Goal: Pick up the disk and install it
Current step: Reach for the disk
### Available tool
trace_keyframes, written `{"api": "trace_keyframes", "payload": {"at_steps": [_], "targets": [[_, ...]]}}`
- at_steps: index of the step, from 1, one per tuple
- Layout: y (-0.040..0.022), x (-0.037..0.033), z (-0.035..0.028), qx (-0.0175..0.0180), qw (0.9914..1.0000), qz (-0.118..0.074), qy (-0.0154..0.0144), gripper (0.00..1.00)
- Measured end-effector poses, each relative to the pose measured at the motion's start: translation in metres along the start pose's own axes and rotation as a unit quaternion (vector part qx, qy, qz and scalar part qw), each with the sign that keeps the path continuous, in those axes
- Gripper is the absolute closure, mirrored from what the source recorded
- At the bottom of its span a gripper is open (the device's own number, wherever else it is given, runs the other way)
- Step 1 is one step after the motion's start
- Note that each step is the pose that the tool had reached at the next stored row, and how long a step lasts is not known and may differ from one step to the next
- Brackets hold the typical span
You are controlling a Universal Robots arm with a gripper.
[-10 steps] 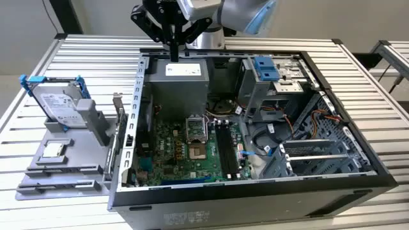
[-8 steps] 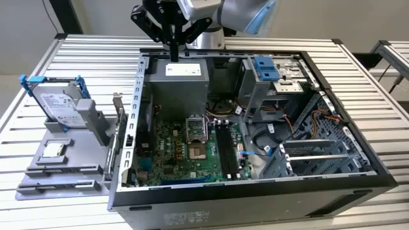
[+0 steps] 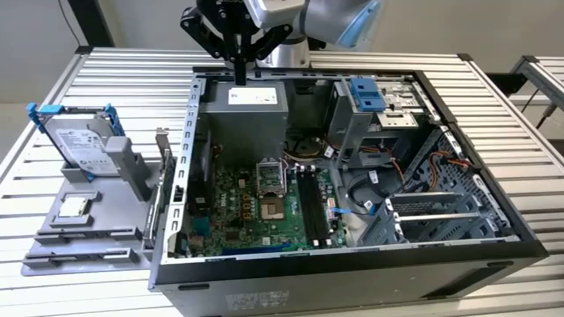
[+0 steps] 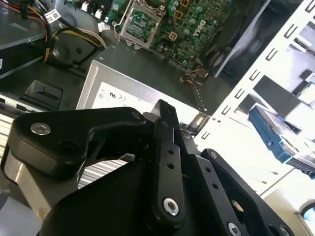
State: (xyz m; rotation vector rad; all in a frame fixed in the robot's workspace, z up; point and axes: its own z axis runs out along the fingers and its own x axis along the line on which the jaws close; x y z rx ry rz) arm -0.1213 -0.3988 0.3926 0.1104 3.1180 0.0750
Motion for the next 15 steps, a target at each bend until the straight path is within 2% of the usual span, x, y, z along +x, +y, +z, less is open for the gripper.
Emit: {"api": "trace_keyframes", "payload": {"at_steps": [5, 15], "targets": [[0.0000, 0.0028, -0.0001, 0.0000, 1.00000, 0.000, 0.0000, 1.00], [0.0018, 0.0181, -0.0002, 0.0000, 1.00000, 0.000, 0.0000, 1.00]]}}
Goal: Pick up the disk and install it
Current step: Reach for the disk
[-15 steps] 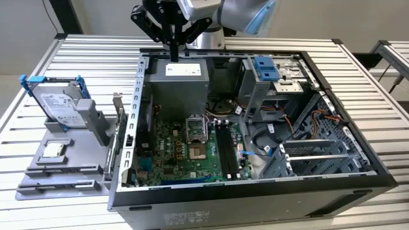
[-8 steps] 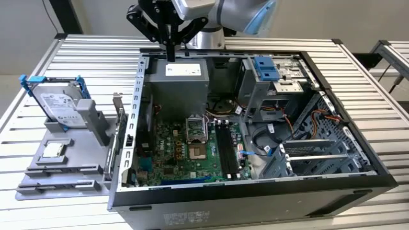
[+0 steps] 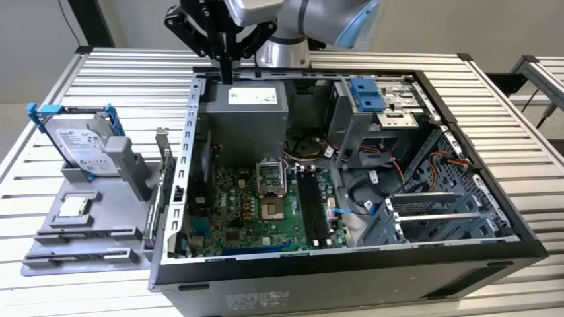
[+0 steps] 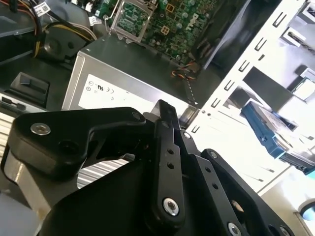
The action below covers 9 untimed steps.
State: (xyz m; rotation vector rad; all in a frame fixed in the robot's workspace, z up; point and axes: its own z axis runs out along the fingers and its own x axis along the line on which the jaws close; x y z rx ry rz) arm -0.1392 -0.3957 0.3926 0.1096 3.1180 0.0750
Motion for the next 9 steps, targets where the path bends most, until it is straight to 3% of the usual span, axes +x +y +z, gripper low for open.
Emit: {"api": "trace_keyframes", "payload": {"at_steps": [9], "targets": [[0.0052, 0.0166, -0.0001, -0.0001, 0.99999, -0.005, 0.0002, 1.00]]}}
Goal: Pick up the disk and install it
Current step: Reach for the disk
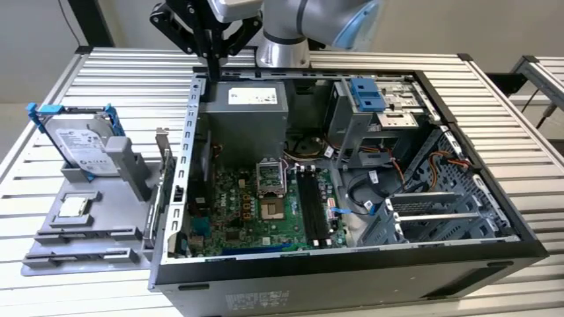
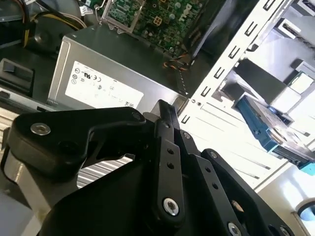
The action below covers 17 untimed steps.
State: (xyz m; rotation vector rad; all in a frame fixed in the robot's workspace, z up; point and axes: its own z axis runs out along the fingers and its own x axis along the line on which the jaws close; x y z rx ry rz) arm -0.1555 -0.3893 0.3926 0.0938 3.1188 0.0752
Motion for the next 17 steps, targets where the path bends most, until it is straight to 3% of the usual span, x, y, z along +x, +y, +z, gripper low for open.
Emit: {"api": "trace_keyframes", "payload": {"at_steps": [17], "targets": [[0.0077, 0.0270, -0.0001, -0.0004, 0.99973, -0.023, 0.0012, 1.00]]}}
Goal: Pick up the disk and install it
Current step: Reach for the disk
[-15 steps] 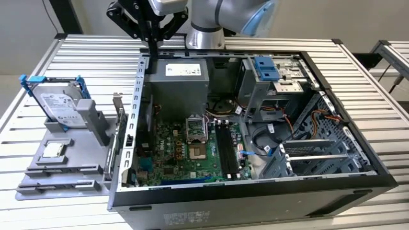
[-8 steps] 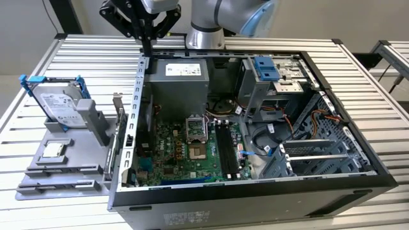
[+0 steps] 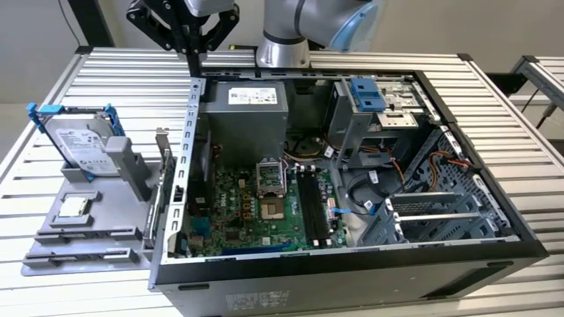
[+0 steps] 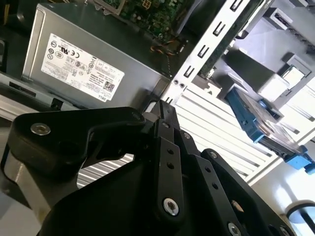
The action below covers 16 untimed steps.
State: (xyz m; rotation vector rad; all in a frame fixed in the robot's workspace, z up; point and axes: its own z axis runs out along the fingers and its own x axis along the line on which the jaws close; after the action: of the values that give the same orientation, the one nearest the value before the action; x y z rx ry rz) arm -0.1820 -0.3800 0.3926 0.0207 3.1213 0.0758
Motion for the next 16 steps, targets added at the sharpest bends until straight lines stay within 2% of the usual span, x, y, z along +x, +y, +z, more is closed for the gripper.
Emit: {"api": "trace_keyframes", "payload": {"at_steps": [16], "targets": [[0.0047, 0.0282, -0.0002, 0.0002, 0.99975, -0.022, 0.0011, 1.00]]}}
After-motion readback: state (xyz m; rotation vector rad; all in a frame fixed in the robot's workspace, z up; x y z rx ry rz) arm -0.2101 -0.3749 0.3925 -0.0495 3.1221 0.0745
